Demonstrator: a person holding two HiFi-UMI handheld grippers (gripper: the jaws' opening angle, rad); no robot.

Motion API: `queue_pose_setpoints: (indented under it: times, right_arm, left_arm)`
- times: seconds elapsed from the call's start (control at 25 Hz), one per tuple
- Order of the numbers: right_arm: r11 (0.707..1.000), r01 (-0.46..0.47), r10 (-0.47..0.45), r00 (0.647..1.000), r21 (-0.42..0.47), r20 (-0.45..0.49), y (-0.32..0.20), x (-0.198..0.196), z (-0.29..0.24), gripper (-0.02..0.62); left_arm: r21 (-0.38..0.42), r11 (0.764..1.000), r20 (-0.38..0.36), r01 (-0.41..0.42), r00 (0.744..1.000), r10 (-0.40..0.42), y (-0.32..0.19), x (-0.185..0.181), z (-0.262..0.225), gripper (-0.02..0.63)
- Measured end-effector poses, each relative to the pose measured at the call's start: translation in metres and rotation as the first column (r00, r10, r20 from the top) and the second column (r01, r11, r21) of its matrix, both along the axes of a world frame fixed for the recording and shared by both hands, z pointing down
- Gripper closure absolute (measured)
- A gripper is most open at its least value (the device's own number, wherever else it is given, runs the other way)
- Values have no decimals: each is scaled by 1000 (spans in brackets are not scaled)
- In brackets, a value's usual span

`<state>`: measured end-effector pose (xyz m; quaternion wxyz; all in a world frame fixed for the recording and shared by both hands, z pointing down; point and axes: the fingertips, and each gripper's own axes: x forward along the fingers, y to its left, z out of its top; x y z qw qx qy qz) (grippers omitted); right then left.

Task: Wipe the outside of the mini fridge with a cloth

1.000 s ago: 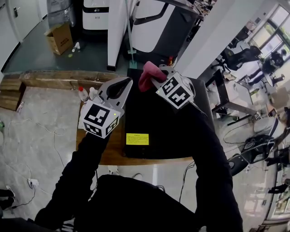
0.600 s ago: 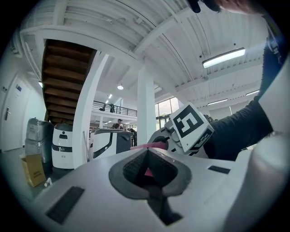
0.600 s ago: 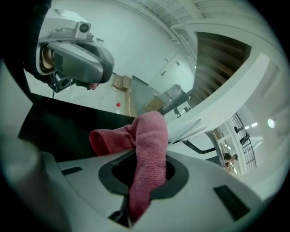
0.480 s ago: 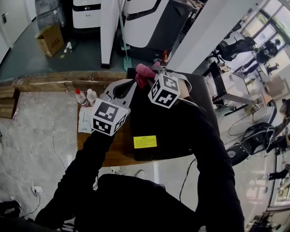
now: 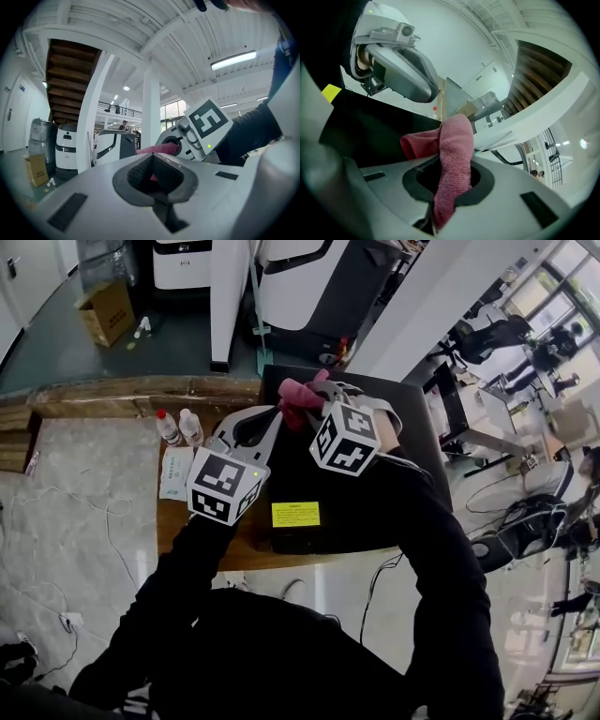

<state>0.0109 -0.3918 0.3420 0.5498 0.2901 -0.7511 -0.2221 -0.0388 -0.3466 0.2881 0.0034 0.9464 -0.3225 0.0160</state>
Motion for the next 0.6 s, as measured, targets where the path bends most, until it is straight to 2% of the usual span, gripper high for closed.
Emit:
queue_pose_setpoints:
  times: [0.32, 0.6]
  right_arm:
    - [995, 102, -102, 995, -17, -9, 69, 0, -2, 543]
    - [978, 202, -203, 979, -43, -2, 140, -5, 3, 543]
  left_arm:
    - [29, 994, 59, 106, 992, -108, 60, 3, -9, 600]
    - [60, 976, 85, 210, 973, -215, 114, -2, -14, 600]
